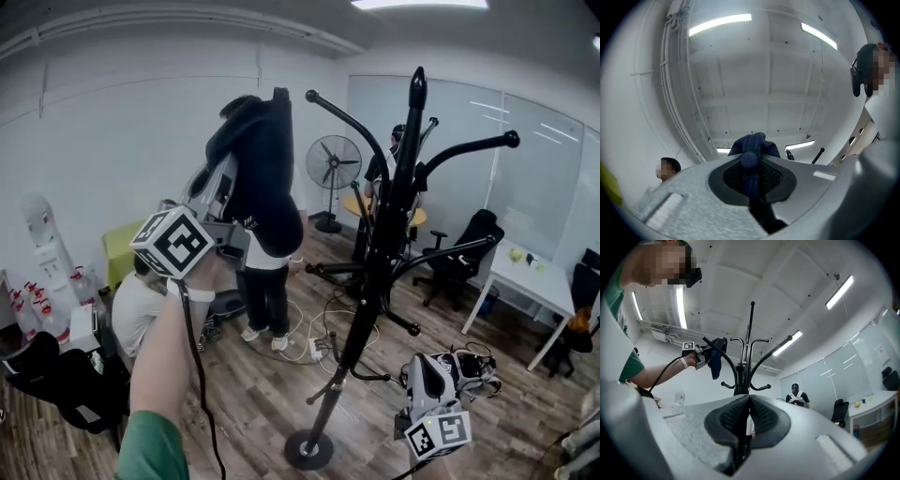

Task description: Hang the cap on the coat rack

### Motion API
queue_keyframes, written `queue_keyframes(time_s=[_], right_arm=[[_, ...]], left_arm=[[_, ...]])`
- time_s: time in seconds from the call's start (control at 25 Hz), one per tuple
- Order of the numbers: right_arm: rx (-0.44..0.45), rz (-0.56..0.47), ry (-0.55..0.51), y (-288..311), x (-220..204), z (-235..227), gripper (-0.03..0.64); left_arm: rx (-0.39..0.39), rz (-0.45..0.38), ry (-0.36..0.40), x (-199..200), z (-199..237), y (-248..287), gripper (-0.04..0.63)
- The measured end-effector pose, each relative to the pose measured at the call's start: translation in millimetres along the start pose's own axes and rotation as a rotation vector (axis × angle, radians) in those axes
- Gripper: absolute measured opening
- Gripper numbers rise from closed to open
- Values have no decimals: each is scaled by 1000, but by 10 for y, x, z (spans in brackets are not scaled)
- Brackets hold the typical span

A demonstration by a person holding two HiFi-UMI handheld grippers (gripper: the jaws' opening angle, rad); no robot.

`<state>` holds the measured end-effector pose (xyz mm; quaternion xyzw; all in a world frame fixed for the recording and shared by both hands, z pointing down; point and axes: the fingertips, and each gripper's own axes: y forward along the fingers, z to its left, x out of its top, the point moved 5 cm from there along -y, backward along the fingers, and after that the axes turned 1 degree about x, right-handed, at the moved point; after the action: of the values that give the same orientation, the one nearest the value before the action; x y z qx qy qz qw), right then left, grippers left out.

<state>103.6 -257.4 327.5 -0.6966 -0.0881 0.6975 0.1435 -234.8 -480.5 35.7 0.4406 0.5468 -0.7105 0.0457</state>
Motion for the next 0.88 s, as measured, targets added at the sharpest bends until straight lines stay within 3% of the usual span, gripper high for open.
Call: queue_keyframes(time_s=[0.28, 0.48, 0.64, 0.76, 0.88], right_arm=[[-35, 1, -25, -101, 53, -32, 3], [-51, 3, -31, -174, 57, -138, 3], [-52, 12, -28, -194, 36, -182, 3], [-48, 23, -24, -199, 4, -174, 3], [-44, 35, -18, -202, -32, -171, 3]], left_arm=[[-74, -14, -165, -203, -12, 227, 22], [-89, -9, -210, -363, -84, 298, 23], [-145, 20, -265, -481, -144, 389, 23], [-181, 55, -263, -553, -181, 405, 23], [-162, 75, -264, -660, -156, 348, 23]])
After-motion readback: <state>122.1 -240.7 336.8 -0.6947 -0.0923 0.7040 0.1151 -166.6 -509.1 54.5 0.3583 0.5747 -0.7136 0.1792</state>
